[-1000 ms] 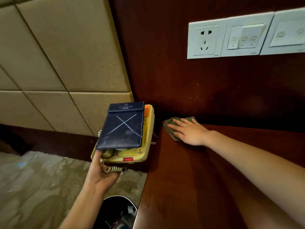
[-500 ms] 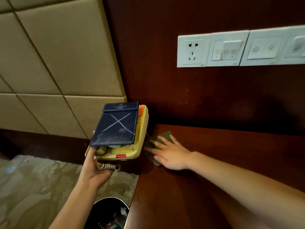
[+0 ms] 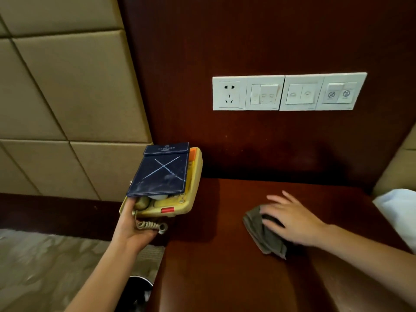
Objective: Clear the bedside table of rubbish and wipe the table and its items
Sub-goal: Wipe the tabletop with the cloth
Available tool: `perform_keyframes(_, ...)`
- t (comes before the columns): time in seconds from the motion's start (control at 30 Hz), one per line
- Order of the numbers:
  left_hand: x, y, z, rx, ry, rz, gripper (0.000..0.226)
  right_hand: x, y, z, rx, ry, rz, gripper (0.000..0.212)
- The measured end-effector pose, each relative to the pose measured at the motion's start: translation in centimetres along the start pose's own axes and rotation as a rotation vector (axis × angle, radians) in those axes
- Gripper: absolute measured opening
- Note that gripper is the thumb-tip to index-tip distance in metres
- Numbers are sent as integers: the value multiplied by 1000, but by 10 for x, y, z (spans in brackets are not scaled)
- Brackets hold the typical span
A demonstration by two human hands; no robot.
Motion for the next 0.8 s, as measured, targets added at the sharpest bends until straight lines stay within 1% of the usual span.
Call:
perform_keyframes(0.03,-3,2,0,4,-14,6,44,-6,-15,6,114,25,26,77)
perform_keyframes(0.07,-5,4,0,4,-21,19,43,-17,-29,13,219,61,181,66)
perform_keyframes(0.1,-8,8,0,-5,-27,31,41,-28,-36,22,268,114,492,55)
perform_keyframes(0.13,-11,10,1,-13,-34,46,40,-41,-34,35,237,167,875,49)
perform_keyframes(0.17,-14,12,2,-22,-45,56,39,-58,-27,49,145,204,1227,46)
perform_keyframes(0.2,-17,14,3,-33,-57,62,39,-78,-18,61,33,221,1486,42)
perform_keyframes(0.23,-19,16,4,-43,-66,62,38,-94,-12,71,-61,210,1649,35)
perform_keyframes(0.27,-20,16,6,-49,-72,61,38,-105,-8,79,-102,184,1771,32)
perform_keyframes(0.3,-20,15,7,-48,-75,65,38,-110,-6,85,-98,164,1860,32)
perform_keyframes(0.37,-22,11,11,-41,-87,77,39,-107,-5,94,-37,145,1946,35)
perform_keyframes(0.47,-26,14,14,-70,-112,74,43,-100,-6,100,30,152,1992,36)
perform_keyframes(0.57,-34,19,17,-60,-149,70,46,-91,-7,102,94,206,1972,36)
perform_keyframes(0.63,-38,19,20,-30,-171,84,52,-85,-9,101,131,228,1949,36)
perform_keyframes(0.7,-39,18,22,-16,-187,103,56,-81,-8,101,160,237,1950,34)
perform_keyframes(0.8,-37,18,24,-25,-210,160,55,-79,0,100,184,245,1985,26)
Point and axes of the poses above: each hand's wrist, its own z-axis towards the middle knuckle, its own y-axis out of the palm, x = y × z, the point moved 6 cm from there along z, towards the middle knuckle, and after that the axes turned 10 degrees about -x, right-handed, at the moved point
